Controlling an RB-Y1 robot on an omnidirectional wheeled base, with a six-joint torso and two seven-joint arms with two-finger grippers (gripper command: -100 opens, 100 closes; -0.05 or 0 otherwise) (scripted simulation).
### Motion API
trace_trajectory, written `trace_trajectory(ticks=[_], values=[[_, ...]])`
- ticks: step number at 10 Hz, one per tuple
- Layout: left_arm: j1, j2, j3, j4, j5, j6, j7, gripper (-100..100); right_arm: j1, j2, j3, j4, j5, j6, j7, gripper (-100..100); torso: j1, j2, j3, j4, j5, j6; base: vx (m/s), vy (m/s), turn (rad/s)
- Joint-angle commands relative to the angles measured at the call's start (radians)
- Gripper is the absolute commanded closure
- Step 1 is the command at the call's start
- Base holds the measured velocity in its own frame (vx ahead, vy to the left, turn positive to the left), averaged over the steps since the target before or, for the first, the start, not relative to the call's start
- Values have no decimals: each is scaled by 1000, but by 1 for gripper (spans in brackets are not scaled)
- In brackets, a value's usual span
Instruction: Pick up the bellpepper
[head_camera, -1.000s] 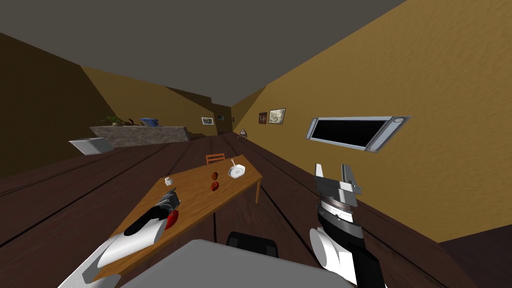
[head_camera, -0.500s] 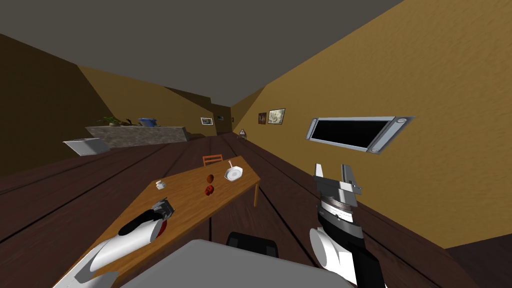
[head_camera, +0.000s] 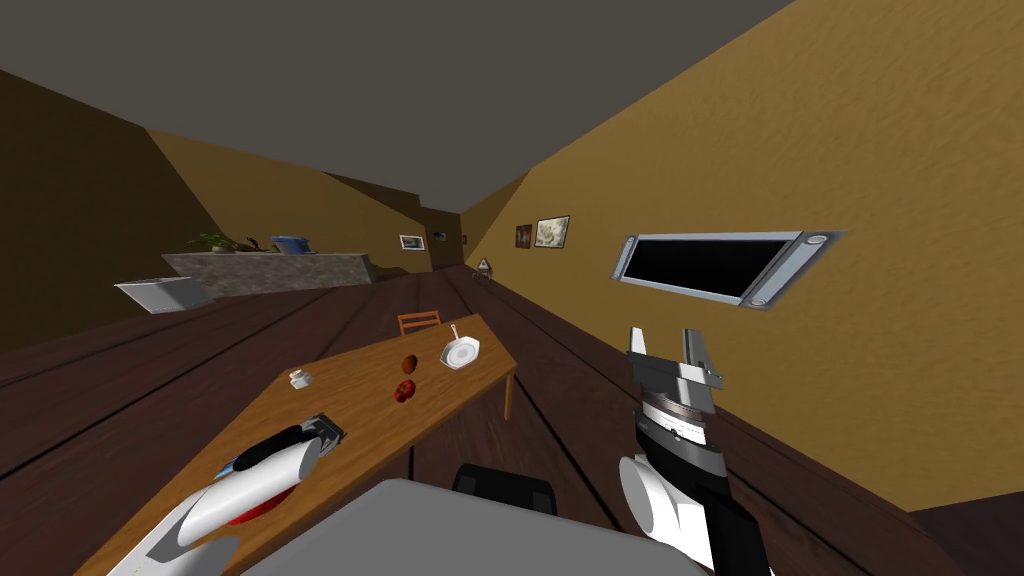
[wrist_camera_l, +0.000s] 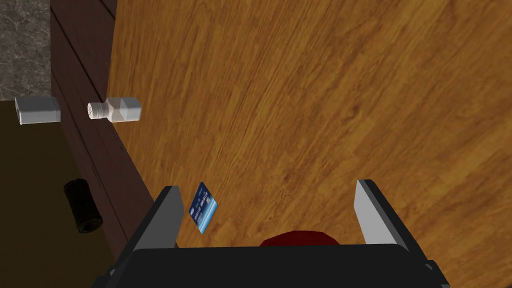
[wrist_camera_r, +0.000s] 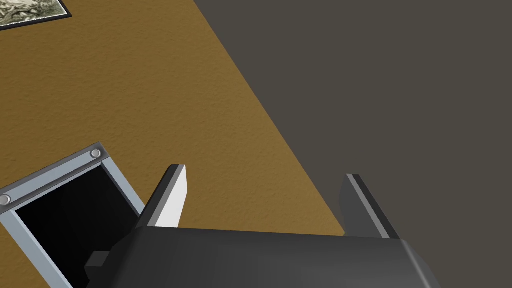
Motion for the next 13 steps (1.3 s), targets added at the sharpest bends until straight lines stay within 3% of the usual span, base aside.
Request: trace_trajectory(ticks=[1,3,4,10,12,13], values=[[-20,6,15,27,16,41,26,-100,0,0,0,0,0,0,0,0,0,0,0,0,0,0,91,-36,-2],[-51,15,34,76,42,90,65,-100,0,0,0,0,0,0,0,0,-1,-2,-1,0,0,0,134,-58,4],[-51,15,34,76,42,90,65,-100,0,0,0,0,0,0,0,0,-1,-2,-1,0,0,0,85,-36,2],[-135,46,54,186,106,192,157,-100,0,0,0,0,0,0,0,0,-3,-1,-1,0,-1,0,105,-70,1],[-132,43,54,177,105,196,158,-100,0,0,0,0,0,0,0,0,-2,0,0,0,-1,0,68,-36,-6],[-134,44,54,179,106,198,160,0,0,0,0,0,0,0,0,0,1,3,2,0,0,0,8,-5,1]])
